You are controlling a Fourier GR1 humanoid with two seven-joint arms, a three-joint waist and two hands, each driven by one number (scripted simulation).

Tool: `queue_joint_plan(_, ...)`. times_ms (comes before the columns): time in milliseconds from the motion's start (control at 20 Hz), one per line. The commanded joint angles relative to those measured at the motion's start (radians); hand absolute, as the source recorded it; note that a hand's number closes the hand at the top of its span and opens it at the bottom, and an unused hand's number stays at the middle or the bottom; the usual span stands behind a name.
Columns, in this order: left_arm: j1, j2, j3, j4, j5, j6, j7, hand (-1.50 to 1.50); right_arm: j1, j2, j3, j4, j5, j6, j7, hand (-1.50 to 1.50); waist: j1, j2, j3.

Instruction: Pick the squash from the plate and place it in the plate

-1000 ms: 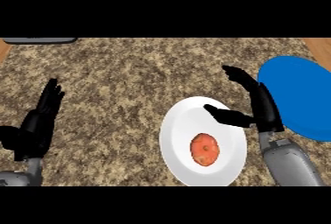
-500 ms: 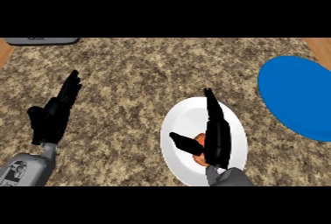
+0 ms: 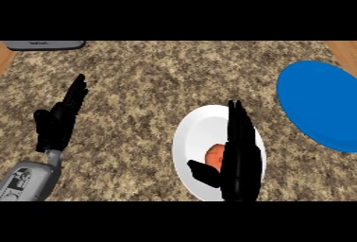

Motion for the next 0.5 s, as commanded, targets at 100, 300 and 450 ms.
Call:
queue_joint_plan(100,-0.02,-0.037,-0.029,0.01,-0.024,0.008,0.005,0.0,-0.022,0.005,0.029,-0.137,-0.045,0.398,0.294,-1.5,0.017,0.004,0.001)
queue_joint_plan(300,-0.011,-0.029,-0.02,0.023,-0.024,-0.013,-0.01,0.0,-0.032,0.005,0.026,-0.216,-0.094,0.536,0.409,-1.5,0.024,0.006,0.002)
queue_joint_plan(450,-0.004,-0.025,-0.007,0.012,-0.028,-0.01,-0.024,0.0,-0.04,0.005,-0.059,-0.27,-0.172,0.627,0.418,-1.5,0.027,0.007,0.002)
